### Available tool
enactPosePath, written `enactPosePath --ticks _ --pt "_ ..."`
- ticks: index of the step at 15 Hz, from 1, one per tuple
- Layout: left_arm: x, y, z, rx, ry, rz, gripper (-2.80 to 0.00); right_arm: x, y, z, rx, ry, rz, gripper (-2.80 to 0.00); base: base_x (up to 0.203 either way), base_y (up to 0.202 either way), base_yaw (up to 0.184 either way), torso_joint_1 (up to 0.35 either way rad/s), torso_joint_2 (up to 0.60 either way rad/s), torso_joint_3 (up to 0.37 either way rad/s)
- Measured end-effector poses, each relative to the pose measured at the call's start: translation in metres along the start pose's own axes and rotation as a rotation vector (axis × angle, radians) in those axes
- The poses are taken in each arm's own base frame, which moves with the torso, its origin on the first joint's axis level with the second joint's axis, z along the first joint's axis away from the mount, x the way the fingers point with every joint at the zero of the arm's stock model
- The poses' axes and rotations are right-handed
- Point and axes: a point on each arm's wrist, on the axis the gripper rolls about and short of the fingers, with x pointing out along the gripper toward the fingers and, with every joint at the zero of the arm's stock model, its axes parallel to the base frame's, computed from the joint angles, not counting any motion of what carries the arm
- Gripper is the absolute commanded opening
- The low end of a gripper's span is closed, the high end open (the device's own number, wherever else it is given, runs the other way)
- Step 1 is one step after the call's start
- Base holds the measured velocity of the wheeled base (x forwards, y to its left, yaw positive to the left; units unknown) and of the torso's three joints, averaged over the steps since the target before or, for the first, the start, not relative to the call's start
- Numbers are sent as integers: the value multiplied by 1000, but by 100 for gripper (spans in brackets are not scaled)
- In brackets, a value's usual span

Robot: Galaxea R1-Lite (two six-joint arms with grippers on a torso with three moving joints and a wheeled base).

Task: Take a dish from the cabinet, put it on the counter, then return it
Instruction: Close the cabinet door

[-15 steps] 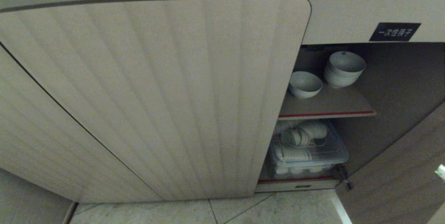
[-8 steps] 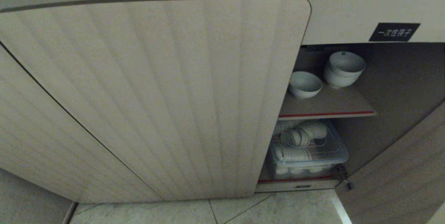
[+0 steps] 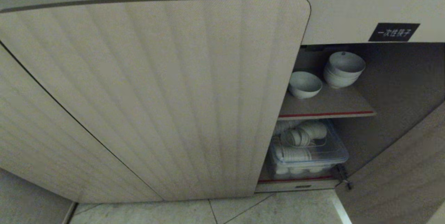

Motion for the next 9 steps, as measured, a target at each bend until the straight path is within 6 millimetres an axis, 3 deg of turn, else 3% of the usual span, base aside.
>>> enactPosePath --ticks 9 --pt "0 0 0 0 0 0 -280 -22 -1 -19 -40 -174 19 -280 0 0 0 0 0 0"
